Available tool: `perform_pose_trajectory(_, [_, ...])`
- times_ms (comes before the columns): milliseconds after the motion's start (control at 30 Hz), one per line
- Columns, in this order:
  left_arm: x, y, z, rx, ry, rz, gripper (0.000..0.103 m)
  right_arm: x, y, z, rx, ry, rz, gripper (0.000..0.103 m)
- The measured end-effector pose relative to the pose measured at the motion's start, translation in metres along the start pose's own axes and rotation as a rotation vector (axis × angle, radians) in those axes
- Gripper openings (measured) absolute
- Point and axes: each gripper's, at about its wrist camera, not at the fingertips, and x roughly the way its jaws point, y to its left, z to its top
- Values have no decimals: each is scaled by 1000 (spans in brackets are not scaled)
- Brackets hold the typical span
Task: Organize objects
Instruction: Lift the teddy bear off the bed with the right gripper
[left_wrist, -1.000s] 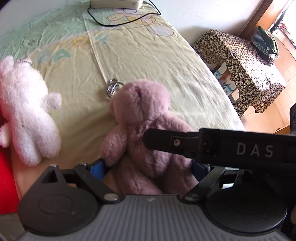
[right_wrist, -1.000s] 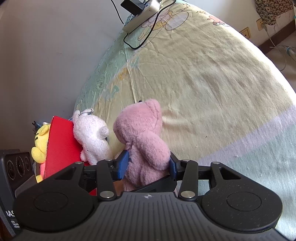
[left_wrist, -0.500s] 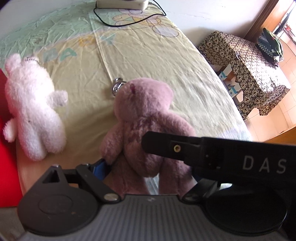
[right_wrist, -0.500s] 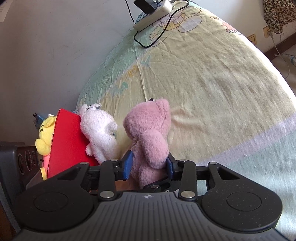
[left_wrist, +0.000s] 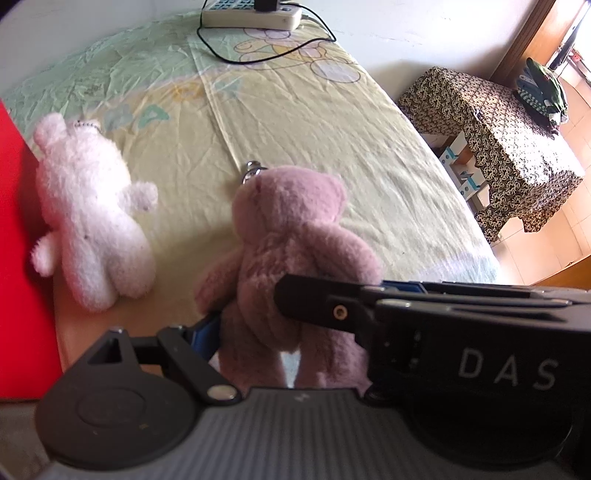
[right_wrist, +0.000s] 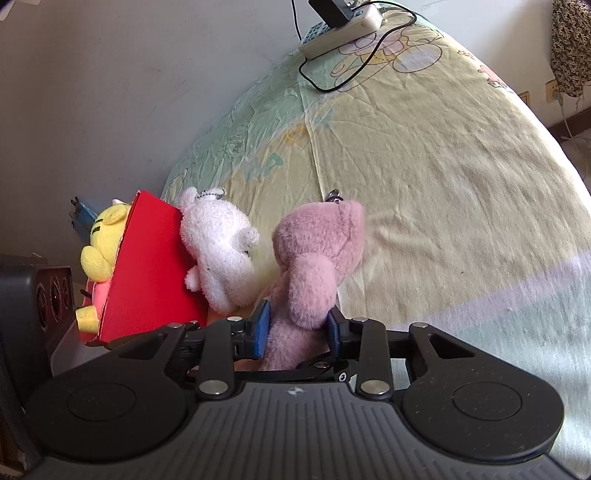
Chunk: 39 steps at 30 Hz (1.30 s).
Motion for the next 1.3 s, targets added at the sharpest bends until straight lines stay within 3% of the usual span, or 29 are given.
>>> perform_pose_trajectory(333, [4,-1,-8,6,17,12,79,3,3,-6,0,23,-19,37])
perform_pose_trajectory(600, [7,-4,-10,21,26,16,76,2,-3,-4,53,17,-31,44])
perform_pose_trajectory(867, [-3,-9,-9,50,-13,32,74,-5,13,-5,-42,0,-50,30])
perform_pose_trajectory(1300, [-42,-5,-18,32,-83,44,74,-23,43,-14,-153,-69,-2,30])
